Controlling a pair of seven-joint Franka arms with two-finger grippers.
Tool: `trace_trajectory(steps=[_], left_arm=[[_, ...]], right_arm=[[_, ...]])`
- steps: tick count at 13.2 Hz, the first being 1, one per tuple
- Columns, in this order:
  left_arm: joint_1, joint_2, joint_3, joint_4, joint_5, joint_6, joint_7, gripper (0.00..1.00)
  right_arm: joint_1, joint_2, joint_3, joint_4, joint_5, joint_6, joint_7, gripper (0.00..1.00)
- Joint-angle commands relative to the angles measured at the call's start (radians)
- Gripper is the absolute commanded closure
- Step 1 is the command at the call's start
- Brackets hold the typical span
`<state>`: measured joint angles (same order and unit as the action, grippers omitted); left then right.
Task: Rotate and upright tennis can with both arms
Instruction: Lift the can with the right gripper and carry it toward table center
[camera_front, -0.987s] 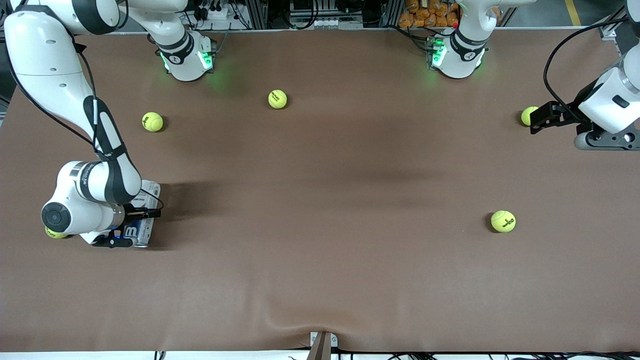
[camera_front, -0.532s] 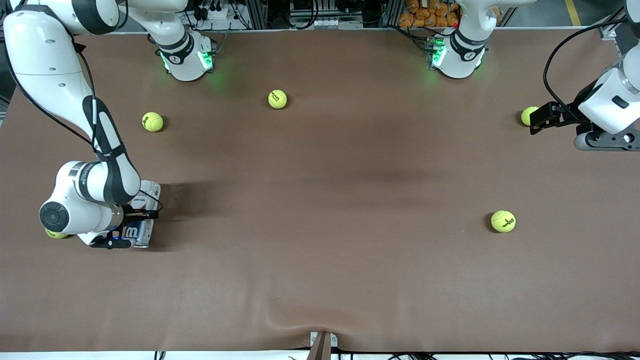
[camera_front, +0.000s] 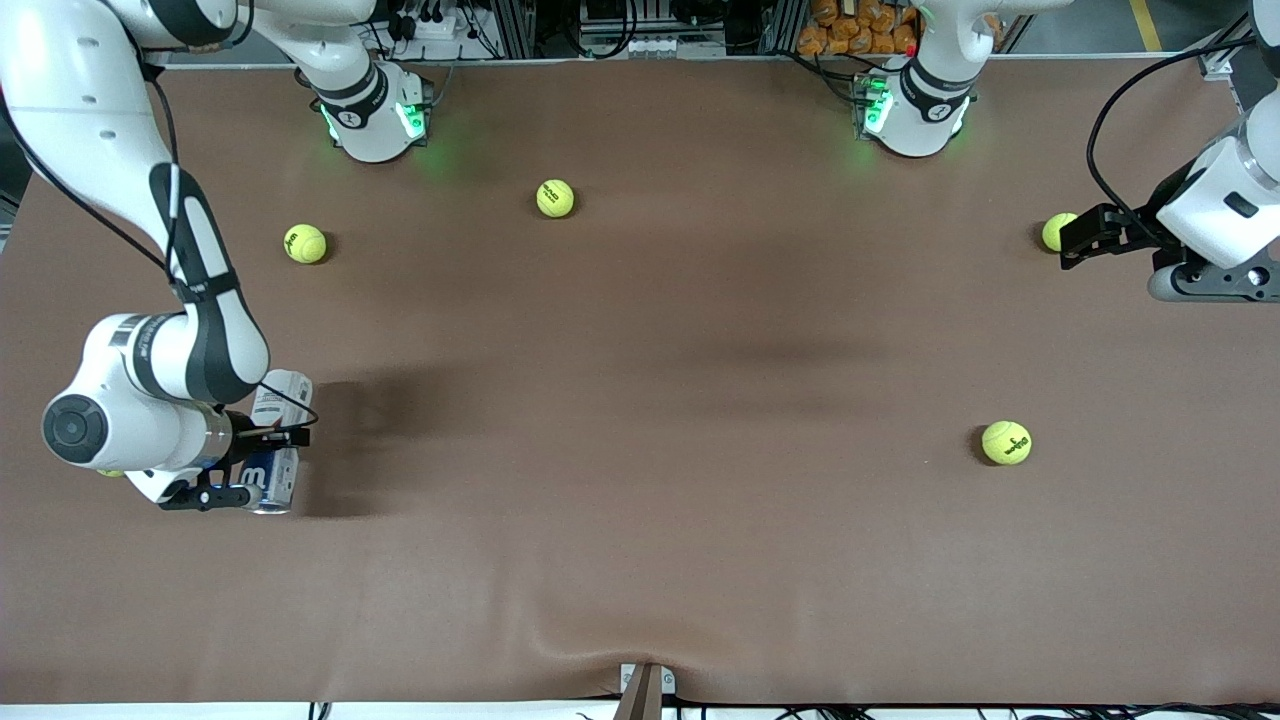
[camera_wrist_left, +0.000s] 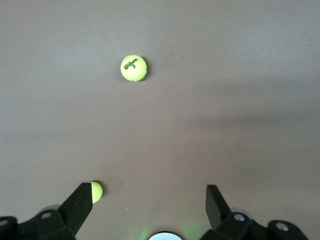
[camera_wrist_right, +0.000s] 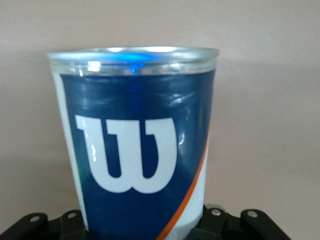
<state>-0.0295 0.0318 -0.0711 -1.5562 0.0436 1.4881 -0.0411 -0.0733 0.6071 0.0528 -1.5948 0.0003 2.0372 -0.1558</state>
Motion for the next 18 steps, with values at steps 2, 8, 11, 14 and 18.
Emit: trace_trajectory(steps=[2,8,11,14,18], left_arm=[[0.003,-0.004,-0.004,-0.002,0.019,0.003,-0.013,0.00],[0.005,-0.004,0.001,-0.007,0.018,0.003,-0.013,0.00],[0.025,-0.009,0.004,-0.010,0.018,-0.003,-0.008,0.00],[0.040,-0.009,0.002,-0.024,0.015,-0.003,0.003,0.00],[0.042,-0.009,0.002,-0.030,0.015,-0.003,0.004,0.00]], right_arm=[[0.062,-0.007,0.082,0.051,0.010,-0.011,-0.233,0.40],[0.370,0.032,0.084,0.061,-0.013,0.222,-0.297,0.33],[0.510,0.074,0.075,0.088,-0.081,0.328,-0.292,0.33],[0.582,0.112,0.073,0.088,-0.329,0.469,-0.294,0.33],[0.639,0.158,0.073,0.090,-0.470,0.497,-0.289,0.29]])
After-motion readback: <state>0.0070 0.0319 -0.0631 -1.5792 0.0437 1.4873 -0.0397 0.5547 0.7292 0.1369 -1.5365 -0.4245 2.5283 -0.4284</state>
